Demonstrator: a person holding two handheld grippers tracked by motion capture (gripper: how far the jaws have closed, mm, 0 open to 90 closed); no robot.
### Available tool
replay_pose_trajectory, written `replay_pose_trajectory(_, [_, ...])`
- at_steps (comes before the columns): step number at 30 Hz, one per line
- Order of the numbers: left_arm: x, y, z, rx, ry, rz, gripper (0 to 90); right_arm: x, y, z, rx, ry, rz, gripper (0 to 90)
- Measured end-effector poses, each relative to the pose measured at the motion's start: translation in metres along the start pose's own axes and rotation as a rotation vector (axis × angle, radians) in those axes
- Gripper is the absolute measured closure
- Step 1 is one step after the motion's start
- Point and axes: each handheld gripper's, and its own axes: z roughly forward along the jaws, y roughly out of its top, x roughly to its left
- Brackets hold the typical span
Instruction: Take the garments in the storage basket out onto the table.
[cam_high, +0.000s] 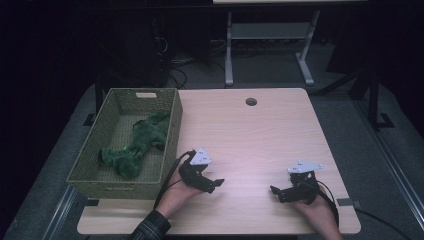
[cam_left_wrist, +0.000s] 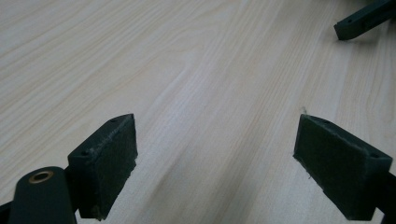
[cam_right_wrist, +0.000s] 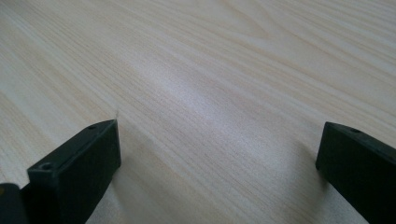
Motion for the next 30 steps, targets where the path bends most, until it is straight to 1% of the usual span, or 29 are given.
replay_pose_trajectory(3, [0.001, 0.001, -0.001, 0.001, 0.003, 0.003, 12.8, 0.0, 0.0, 0.0, 0.001, 0.0, 0.001, 0.0])
replay_pose_trajectory(4, [0.0, 0.002, -0.001, -0.003, 0.004, -0.003, 12.8, 0.0, 0.0, 0.0, 0.0, 0.0, 0.001, 0.0])
replay_pose_trajectory(10, [0.0, 0.006, -0.005, 0.011, 0.006, 0.01, 12.8, 0.0, 0.0, 0.0, 0.0, 0.0, 0.0, 0.0])
replay_pose_trajectory(14, [0.0, 0.008, -0.006, 0.009, 0.008, -0.002, 12.8, 0.0, 0.0, 0.0, 0.001, 0.0, 0.001, 0.0])
replay_pose_trajectory(16, [0.0, 0.01, -0.007, 0.023, 0.013, 0.012, 12.8, 0.0, 0.0, 0.0, 0.0, 0.0, 0.0, 0.0])
replay_pose_trajectory(17, [0.0, 0.011, -0.007, 0.022, 0.014, 0.014, 12.9, 0.0, 0.0, 0.0, 0.001, 0.0, 0.001, 0.0])
replay_pose_trajectory(25, [0.001, 0.016, -0.011, 0.022, 0.01, -0.004, 12.8, 0.0, 0.0, 0.0, 0.0, 0.0, 0.001, 0.0])
replay_pose_trajectory(26, [0.001, 0.017, -0.011, 0.03, 0.011, 0.005, 12.9, 0.0, 0.0, 0.0, 0.001, 0.0, 0.001, 0.0])
replay_pose_trajectory(30, [0.001, 0.021, -0.014, 0.026, 0.013, 0.007, 12.8, 0.0, 0.0, 0.0, 0.0, 0.0, 0.001, 0.0])
